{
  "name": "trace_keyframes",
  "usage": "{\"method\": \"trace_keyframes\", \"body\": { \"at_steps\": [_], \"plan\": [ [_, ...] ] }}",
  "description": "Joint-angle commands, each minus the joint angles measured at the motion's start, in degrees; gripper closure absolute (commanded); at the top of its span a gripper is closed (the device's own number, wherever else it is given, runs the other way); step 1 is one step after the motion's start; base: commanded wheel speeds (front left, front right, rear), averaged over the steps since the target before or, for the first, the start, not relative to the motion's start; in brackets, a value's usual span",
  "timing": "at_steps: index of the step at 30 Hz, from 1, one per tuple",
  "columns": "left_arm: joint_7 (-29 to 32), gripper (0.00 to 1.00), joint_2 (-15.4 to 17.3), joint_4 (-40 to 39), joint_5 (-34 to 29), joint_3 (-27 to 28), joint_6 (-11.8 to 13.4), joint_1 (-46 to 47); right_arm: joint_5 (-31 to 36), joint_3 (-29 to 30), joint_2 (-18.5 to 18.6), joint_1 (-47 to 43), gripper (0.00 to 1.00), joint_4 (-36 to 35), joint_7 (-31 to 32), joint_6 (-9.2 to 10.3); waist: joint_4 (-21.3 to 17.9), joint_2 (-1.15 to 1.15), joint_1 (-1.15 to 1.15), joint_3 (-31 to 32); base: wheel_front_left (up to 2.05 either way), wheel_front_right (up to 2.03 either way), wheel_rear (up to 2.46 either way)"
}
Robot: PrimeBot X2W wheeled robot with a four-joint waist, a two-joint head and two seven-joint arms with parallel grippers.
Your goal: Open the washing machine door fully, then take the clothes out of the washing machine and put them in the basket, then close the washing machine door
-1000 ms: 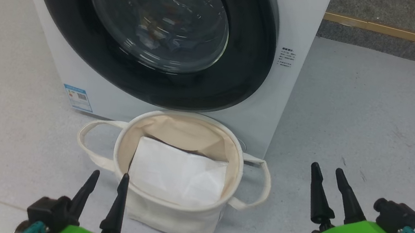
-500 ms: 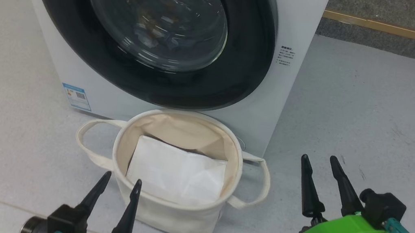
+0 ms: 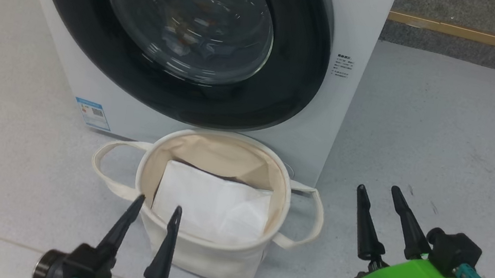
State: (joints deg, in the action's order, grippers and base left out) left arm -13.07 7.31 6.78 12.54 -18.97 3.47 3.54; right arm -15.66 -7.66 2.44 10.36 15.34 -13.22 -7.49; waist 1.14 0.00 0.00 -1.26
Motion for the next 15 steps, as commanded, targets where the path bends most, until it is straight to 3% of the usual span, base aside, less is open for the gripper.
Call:
{"method": "trace_keyframes", "body": {
  "at_steps": [1,8,15],
  "plan": [
    [-1.08,0.0,-1.04,-3.48,0.98,2.27,-0.83,2.04,0.88,-1.15,0.41,3.18,0.0,-2.16,-0.93,0.0,0.06,0.0,0.0,-0.2,0.0,0.0,0.0],
    [-1.93,0.0,-1.28,-4.03,-2.46,2.52,-1.45,1.95,-7.46,0.37,0.43,2.89,0.0,-2.22,-1.78,0.0,0.13,0.0,0.0,-0.7,0.0,0.0,0.0],
    [-1.93,0.0,-1.04,-3.0,-5.18,2.92,-0.75,2.1,-2.02,1.32,0.43,3.47,0.0,-0.49,-1.78,0.0,-0.25,0.0,0.0,-1.05,0.0,0.0,0.0]
  ]
}}
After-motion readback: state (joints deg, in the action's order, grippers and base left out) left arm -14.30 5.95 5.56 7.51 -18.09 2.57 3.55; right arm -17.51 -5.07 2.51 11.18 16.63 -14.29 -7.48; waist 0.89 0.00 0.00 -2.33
